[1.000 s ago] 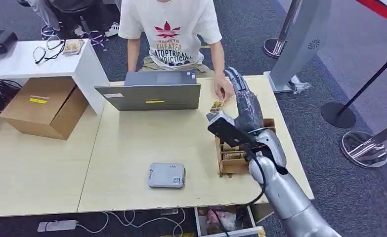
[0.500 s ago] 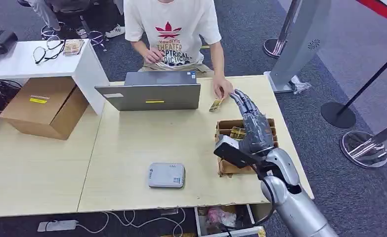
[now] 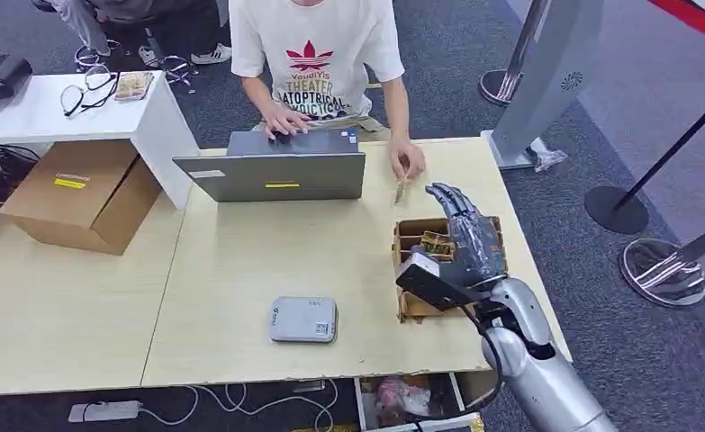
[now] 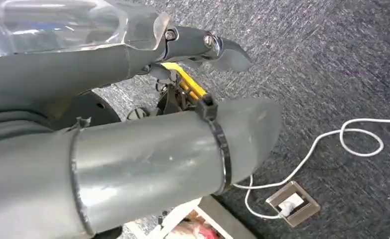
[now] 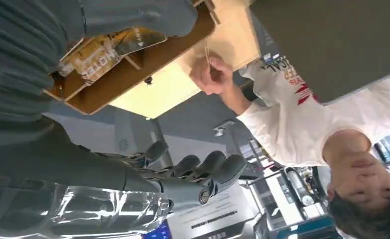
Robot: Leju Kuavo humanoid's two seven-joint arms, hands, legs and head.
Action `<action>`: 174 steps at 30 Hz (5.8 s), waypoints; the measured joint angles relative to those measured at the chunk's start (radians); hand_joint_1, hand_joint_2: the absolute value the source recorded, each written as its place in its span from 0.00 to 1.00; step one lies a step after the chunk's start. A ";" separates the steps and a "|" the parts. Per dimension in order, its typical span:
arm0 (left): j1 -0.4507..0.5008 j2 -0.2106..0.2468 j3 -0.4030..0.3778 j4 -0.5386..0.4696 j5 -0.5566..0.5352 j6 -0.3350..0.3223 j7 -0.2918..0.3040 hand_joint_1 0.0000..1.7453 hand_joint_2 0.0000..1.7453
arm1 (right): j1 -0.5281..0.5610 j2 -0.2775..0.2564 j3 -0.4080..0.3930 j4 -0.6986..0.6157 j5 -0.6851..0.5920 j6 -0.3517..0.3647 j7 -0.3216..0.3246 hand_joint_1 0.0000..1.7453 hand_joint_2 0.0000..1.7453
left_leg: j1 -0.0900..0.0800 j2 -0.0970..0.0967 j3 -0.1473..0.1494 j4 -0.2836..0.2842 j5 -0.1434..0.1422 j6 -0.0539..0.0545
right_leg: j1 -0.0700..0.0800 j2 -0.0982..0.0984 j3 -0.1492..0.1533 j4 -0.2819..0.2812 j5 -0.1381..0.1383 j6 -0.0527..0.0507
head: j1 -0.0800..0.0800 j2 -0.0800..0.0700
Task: Pass the card to the sensor for recognition and then transmit it.
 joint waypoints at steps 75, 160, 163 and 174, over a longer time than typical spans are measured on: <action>-0.046 0.002 0.135 0.091 -0.046 -0.064 0.052 0.00 0.00 | 0.123 -0.114 -0.085 0.032 0.216 0.061 0.119 0.42 1.00 | 0.000 0.000 -0.001 0.000 0.000 0.001 | 0.000 0.000 0.000 0.000 0.000 0.000 | 0.000 0.000; -0.043 0.000 0.136 0.111 -0.062 -0.078 0.050 0.00 0.00 | 0.031 -0.161 -0.069 0.105 0.181 0.130 0.103 0.09 1.00 | 0.000 0.000 -0.001 0.000 0.000 0.001 | 0.000 0.000 0.000 0.000 0.000 0.000 | 0.000 0.000; -0.045 0.001 0.136 0.111 -0.057 -0.080 0.049 0.00 0.00 | 0.024 -0.161 -0.067 0.113 0.174 0.132 0.102 0.00 1.00 | 0.000 0.000 -0.001 0.000 0.000 0.001 | 0.000 0.000 0.000 0.000 0.000 0.000 | 0.000 0.000; -0.047 0.001 0.136 0.111 -0.053 -0.082 0.035 0.00 0.00 | 0.003 -0.161 -0.054 0.125 0.174 0.135 0.104 0.01 1.00 | 0.000 0.000 -0.001 0.000 0.000 0.001 | 0.000 0.000 0.000 0.000 0.000 0.000 | 0.000 0.000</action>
